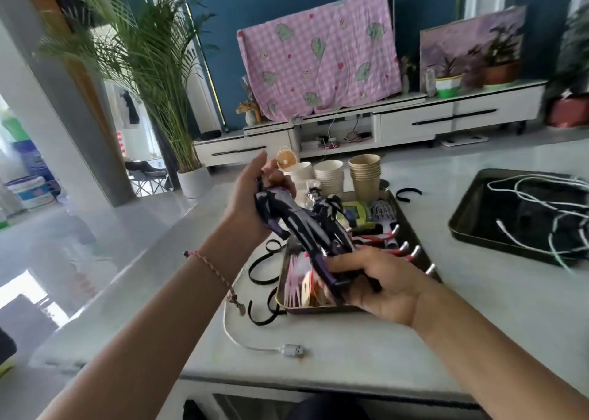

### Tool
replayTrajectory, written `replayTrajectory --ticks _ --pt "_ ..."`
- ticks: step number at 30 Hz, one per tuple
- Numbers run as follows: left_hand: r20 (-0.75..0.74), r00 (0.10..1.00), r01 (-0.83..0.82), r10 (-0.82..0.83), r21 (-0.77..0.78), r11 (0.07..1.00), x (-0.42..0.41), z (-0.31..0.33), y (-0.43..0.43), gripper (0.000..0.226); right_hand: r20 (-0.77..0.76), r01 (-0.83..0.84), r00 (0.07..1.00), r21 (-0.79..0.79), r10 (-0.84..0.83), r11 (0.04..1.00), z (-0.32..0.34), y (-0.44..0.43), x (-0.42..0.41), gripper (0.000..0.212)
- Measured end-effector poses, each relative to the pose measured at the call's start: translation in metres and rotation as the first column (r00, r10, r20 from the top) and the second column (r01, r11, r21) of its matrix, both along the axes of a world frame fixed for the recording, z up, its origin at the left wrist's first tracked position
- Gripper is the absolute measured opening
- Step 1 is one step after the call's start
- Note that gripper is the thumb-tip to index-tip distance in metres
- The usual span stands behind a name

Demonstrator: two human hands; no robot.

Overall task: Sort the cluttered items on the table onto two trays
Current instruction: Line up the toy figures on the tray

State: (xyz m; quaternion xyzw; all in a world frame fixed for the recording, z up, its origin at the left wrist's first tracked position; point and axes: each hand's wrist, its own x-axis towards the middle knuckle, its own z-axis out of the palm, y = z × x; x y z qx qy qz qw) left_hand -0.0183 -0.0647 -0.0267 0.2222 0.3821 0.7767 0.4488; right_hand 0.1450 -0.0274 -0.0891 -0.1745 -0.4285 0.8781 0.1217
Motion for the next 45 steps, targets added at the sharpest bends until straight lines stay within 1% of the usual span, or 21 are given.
replayTrajectory --ticks 3,5,7,9,10,12,15,17,19,22,23,25,27,29,33,35,37,39,42,43,45 --pt "-0.067 0.994 0.069 -0.086 -0.221 0.973 0.039 -0.004 0.033 0.054 0.036 0.253 0.967 0.011 -0.254 0.967 0.004 0.037 0.029 0.017" --pt "-0.168 0.958 0.158 -0.234 -0.372 0.915 0.07 -0.016 0.051 0.065 0.063 0.438 0.892 0.131 -0.448 0.89 0.0 0.063 0.044 0.013" --pt "-0.301 0.858 0.215 -0.416 -0.525 0.824 0.112 -0.029 0.072 0.051 0.091 0.589 0.776 0.246 -0.624 0.769 -0.007 0.091 0.064 0.009" --pt "-0.42 0.78 0.122 -0.463 -0.624 0.772 0.144 -0.042 0.091 0.032 0.122 0.635 0.695 0.358 -0.708 0.685 -0.017 0.112 0.079 0.005" --pt "-0.471 0.755 0.052 -0.456 -0.651 0.757 0.153 -0.048 0.1 0.029 0.147 0.601 0.687 0.434 -0.711 0.671 -0.021 0.117 0.084 0.006" --pt "-0.499 0.744 -0.005 -0.444 -0.669 0.743 0.164 -0.056 0.117 0.029 0.2 0.499 0.709 0.535 -0.677 0.681 -0.029 0.125 0.092 0.022" --pt "-0.548 0.701 -0.044 -0.456 -0.672 0.74 0.17 -0.067 0.146 0.032 0.206 0.447 0.756 0.532 -0.622 0.719 -0.032 0.136 0.103 0.036" --pt "-0.608 0.679 -0.102 -0.411 -0.633 0.767 0.171 -0.07 0.168 0.031 0.183 0.502 0.756 0.454 -0.628 0.736 -0.029 0.146 0.115 0.037" --pt "-0.61 0.69 -0.114 -0.389 -0.623 0.774 0.178 -0.07 0.192 0.029 0.162 0.6 0.691 0.414 -0.704 0.684 -0.03 0.16 0.127 0.035" --pt "-0.527 0.709 -0.024 -0.467 -0.681 0.732 0.193 -0.076 0.213 0.037 0.189 0.669 0.581 0.443 -0.792 0.597 -0.037 0.174 0.142 0.023" --pt "-0.556 0.663 -0.035 -0.502 -0.693 0.721 0.199 -0.083 0.22 0.035 0.203 0.672 0.57 0.442 -0.796 0.594 -0.04 0.178 0.147 0.02" --pt "-0.697 0.513 -0.189 -0.502 -0.662 0.726 0.206 -0.092 0.226 0.027 0.244 0.642 0.577 0.455 -0.779 0.617 -0.045 0.183 0.156 0.017" --pt "-0.723 0.473 -0.232 -0.503 -0.653 0.721 0.207 -0.097 0.224 0.03 0.287 0.583 0.582 0.505 -0.761 0.637 -0.048 0.184 0.164 0.016" --pt "-0.754 0.384 -0.263 -0.533 -0.643 0.719 0.207 -0.101 0.218 0.026 0.282 0.58 0.589 0.505 -0.757 0.639 -0.048 0.185 0.171 0.022" --pt "-0.745 0.459 -0.171 -0.484 -0.609 0.775 0.205 -0.111 0.207 0.028 0.253 0.587 0.63 0.463 -0.734 0.664 -0.043 0.181 0.173 0.021" --pt "-0.682 0.498 -0.11 -0.535 -0.662 0.741 0.208 -0.113 0.195 0.03 0.248 0.598 0.636 0.44 -0.731 0.67 -0.042 0.18 0.173 0.016" --pt "-0.647 0.476 -0.086 -0.596 -0.709 0.7 0.205 -0.116 0.183 0.022 0.252 0.628 0.62 0.409 -0.743 0.662 -0.041 0.18 0.174 0.015" --pt "-0.599 0.464 -0.077 -0.653 -0.761 0.644 0.2 -0.117 0.169 0.029 0.257 0.628 0.616 0.412 -0.745 0.661 -0.04 0.18 0.174 0.017" --pt "-0.456 0.5 -0.016 -0.736 -0.855 0.518 0.193 -0.114 0.155 0.037 0.285 0.56 0.647 0.453 -0.708 0.694 -0.042 0.175 0.168 0.017" --pt "-0.425 0.512 0.009 -0.746 -0.866 0.499 0.191 -0.111 0.151 0.039 0.295 0.532 0.661 0.464 -0.69 0.708 -0.044 0.174 0.165 0.018" --pt "-0.407 0.585 0.055 -0.702 -0.843 0.535 0.186 -0.101 0.149 0.04 0.316 0.494 0.675 0.477 -0.666 0.727 -0.05 0.175 0.156 0.022"
